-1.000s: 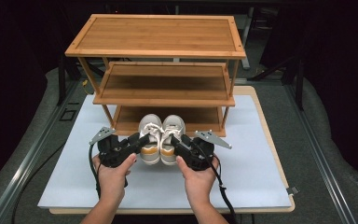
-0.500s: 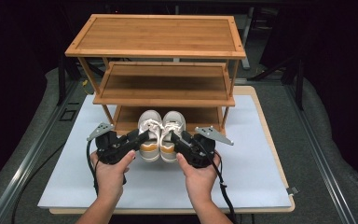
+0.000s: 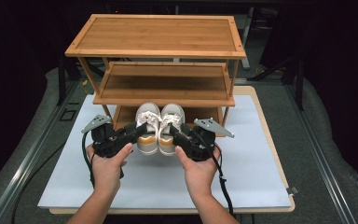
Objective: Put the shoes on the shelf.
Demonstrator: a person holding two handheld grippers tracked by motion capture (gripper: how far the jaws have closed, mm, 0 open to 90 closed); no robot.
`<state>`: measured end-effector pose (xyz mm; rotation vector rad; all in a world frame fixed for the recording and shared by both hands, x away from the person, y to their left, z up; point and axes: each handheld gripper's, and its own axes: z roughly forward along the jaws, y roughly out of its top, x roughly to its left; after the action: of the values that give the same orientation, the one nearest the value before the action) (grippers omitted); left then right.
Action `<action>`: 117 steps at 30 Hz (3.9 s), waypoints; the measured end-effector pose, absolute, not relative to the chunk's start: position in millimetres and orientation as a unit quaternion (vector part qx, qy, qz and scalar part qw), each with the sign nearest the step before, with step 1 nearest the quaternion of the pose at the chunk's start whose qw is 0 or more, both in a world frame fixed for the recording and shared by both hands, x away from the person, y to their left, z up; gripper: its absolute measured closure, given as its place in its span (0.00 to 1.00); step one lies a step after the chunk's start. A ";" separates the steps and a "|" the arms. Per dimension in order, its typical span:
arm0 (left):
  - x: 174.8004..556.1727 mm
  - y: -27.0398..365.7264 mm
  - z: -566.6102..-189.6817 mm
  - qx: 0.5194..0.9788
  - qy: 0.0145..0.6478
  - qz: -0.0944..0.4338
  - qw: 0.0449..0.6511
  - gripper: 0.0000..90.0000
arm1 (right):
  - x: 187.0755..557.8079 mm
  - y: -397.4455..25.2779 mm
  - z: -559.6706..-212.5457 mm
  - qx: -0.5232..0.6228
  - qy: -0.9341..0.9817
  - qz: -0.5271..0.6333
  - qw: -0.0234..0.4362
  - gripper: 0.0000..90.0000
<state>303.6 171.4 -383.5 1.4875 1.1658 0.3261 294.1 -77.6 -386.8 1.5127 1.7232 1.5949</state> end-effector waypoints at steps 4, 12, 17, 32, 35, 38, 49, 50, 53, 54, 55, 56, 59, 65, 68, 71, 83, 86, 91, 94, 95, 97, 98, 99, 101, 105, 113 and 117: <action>310.3 171.5 -377.4 0.634 0.498 0.138 0.576 0.60 | 300.7 -77.7 -380.9 0.533 0.607 0.563 0.174 0.63; 326.0 170.0 -370.9 0.635 0.499 0.130 0.576 0.60 | 314.3 -78.8 -372.1 0.532 0.608 0.561 0.181 0.63; 339.5 167.0 -369.3 0.637 0.497 0.132 0.573 0.60 | 326.1 -80.5 -370.7 0.536 0.608 0.557 0.182 0.63; 382.4 167.1 -355.2 0.639 0.491 0.127 0.578 0.60 | 367.1 -84.3 -360.7 0.539 0.602 0.564 0.173 0.63; 392.8 166.6 -352.7 0.641 0.488 0.125 0.579 0.60 | 375.8 -85.1 -357.8 0.539 0.599 0.565 0.177 0.63; 402.2 165.0 -352.0 0.643 0.488 0.129 0.576 0.60 | 385.0 -85.1 -358.0 0.541 0.598 0.564 0.175 0.63; 427.1 164.1 -361.4 0.639 0.500 0.106 0.575 0.60 | 409.7 -86.7 -362.2 0.549 0.601 0.553 0.176 0.63; 428.9 164.1 -361.3 0.639 0.502 0.104 0.573 0.60 | 411.2 -87.0 -362.3 0.551 0.604 0.548 0.174 0.63; 433.7 163.9 -362.1 0.639 0.503 0.099 0.573 0.60 | 416.0 -87.8 -362.3 0.558 0.606 0.542 0.168 0.63; 435.3 163.6 -362.9 0.636 0.506 0.093 0.575 0.60 | 417.8 -87.9 -362.7 0.554 0.602 0.549 0.169 0.63; 436.8 164.1 -363.5 0.637 0.507 0.089 0.574 0.60 | 418.3 -88.5 -361.7 0.560 0.603 0.542 0.171 0.63; 437.8 163.5 -363.9 0.633 0.511 0.083 0.575 0.60 | 419.8 -88.8 -362.2 0.558 0.601 0.546 0.170 0.63; 441.2 164.7 -363.8 0.638 0.512 0.077 0.570 0.59 | 423.1 -91.0 -363.3 0.569 0.597 0.543 0.157 0.62; 447.1 163.8 -361.4 0.638 0.521 0.070 0.563 0.57 | 429.0 -92.2 -359.9 0.580 0.601 0.533 0.135 0.60; 447.8 162.3 -360.0 0.641 0.521 0.077 0.559 0.57 | 432.0 -92.9 -358.0 0.580 0.607 0.527 0.133 0.59; 450.3 161.1 -356.2 0.651 0.520 0.077 0.547 0.55 | 436.1 -93.1 -353.9 0.577 0.619 0.516 0.133 0.58; 454.1 161.4 -349.1 0.660 0.520 0.074 0.537 0.54 | 439.3 -95.1 -348.8 0.575 0.629 0.509 0.126 0.58; 453.2 161.8 -347.5 0.659 0.521 0.073 0.537 0.54 | 438.3 -95.9 -346.8 0.573 0.626 0.513 0.126 0.58; 450.2 163.9 -342.0 0.656 0.515 0.080 0.546 0.54 | 434.7 -98.1 -340.5 0.569 0.622 0.522 0.131 0.59; 447.2 165.3 -339.5 0.655 0.513 0.083 0.549 0.54 | 431.6 -98.4 -337.8 0.564 0.622 0.525 0.135 0.59; 446.3 166.8 -338.6 0.655 0.510 0.086 0.551 0.54 | 430.2 -98.4 -337.1 0.562 0.623 0.526 0.137 0.59; 442.9 170.0 -335.6 0.655 0.507 0.094 0.553 0.54 | 425.1 -99.2 -334.3 0.557 0.625 0.528 0.145 0.60; 441.0 170.4 -334.1 0.650 0.508 0.096 0.557 0.54 | 425.1 -99.2 -334.3 0.557 0.625 0.528 0.145 0.60; 438.9 171.8 -332.8 0.649 0.507 0.100 0.558 0.55 | 423.4 -99.7 -333.4 0.555 0.625 0.529 0.149 0.62; 433.7 175.2 -331.1 0.645 0.504 0.104 0.565 0.56 | 420.2 -101.7 -332.0 0.546 0.628 0.531 0.158 0.67; 425.7 183.0 -332.7 0.644 0.502 0.108 0.567 0.69 | 413.4 -109.1 -331.5 0.539 0.631 0.534 0.164 0.79; 417.1 191.4 -346.1 0.658 0.493 0.119 0.557 0.92 | 401.7 -117.3 -343.2 0.514 0.660 0.509 0.202 1.00; 415.0 191.3 -355.2 0.666 0.486 0.108 0.555 0.99 | 400.0 -121.2 -359.0 0.507 0.674 0.505 0.184 1.00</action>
<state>415.0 191.3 -355.2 1.5736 1.1471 0.2559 400.0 -121.2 -359.0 1.4304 1.8989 1.4242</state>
